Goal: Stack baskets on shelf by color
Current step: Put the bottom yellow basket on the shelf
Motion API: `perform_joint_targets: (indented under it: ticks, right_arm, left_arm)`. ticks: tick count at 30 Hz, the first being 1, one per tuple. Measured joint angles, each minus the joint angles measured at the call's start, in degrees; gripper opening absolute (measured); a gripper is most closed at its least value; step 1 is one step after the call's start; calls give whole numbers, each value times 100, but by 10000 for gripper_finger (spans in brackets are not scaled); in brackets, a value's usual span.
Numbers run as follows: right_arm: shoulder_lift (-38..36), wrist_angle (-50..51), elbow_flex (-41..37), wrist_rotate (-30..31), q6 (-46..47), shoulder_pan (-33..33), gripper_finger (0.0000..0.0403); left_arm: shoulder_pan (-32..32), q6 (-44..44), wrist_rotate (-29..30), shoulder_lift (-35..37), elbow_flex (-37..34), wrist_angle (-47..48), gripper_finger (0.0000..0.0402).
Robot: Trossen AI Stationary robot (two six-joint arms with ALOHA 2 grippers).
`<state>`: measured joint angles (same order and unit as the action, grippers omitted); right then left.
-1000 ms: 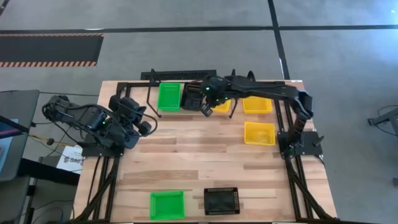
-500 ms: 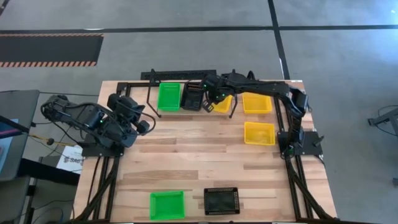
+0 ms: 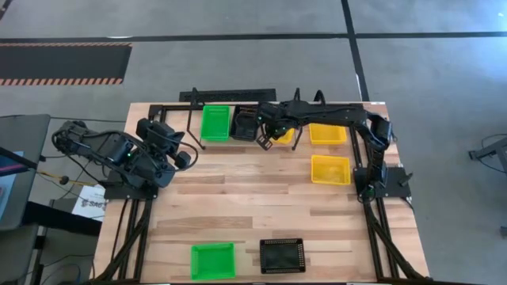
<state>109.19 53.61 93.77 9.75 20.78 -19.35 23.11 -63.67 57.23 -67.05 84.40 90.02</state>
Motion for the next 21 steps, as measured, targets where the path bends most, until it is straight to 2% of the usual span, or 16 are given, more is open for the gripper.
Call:
perform_joint_targets:
  ticks: [9,16,21]
  right_arm:
    - [-4,-183,-303,250,105,-141,0]
    - [79,-831,-304,-69,145,5,0]
    - [79,-867,-312,-69,175,140,0]
  left_arm:
    - [0,-3,0,-2,2,0,0]
    - [0,-3,-5,-4,2,-2,0]
    - [0,-1,-23,-4,2,0,0]
